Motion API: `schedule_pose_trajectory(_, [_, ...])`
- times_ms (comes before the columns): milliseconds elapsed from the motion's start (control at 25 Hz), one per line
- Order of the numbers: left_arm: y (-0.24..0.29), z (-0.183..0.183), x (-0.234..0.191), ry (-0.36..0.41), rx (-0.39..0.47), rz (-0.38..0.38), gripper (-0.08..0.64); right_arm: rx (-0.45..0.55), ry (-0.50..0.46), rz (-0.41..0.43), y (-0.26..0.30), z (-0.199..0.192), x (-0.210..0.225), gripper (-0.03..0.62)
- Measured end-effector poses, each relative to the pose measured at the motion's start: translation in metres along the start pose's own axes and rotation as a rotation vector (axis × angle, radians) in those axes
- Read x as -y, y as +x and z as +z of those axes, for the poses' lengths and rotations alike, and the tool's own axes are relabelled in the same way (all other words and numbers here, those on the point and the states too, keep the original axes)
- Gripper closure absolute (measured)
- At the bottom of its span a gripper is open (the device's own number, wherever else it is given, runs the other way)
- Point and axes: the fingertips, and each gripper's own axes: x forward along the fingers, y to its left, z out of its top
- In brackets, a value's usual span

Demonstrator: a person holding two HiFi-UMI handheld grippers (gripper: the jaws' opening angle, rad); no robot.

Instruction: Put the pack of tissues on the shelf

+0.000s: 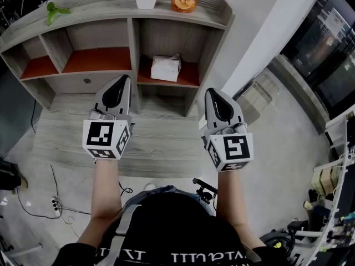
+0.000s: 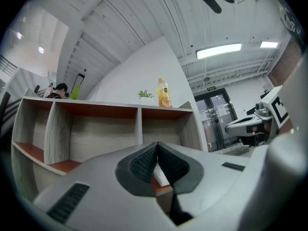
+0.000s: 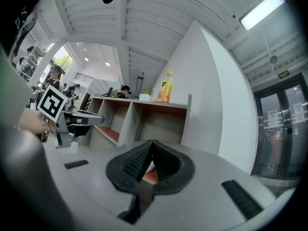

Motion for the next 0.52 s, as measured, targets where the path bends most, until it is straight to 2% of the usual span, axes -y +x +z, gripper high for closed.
schedule_pose_trajectory(520, [0.0023, 0.0047, -0.0009, 0.036, 0.001, 0.014, 0.546, -0.007, -0.006, -0.012, -0.0013, -0.0031, 0.0018, 0.575])
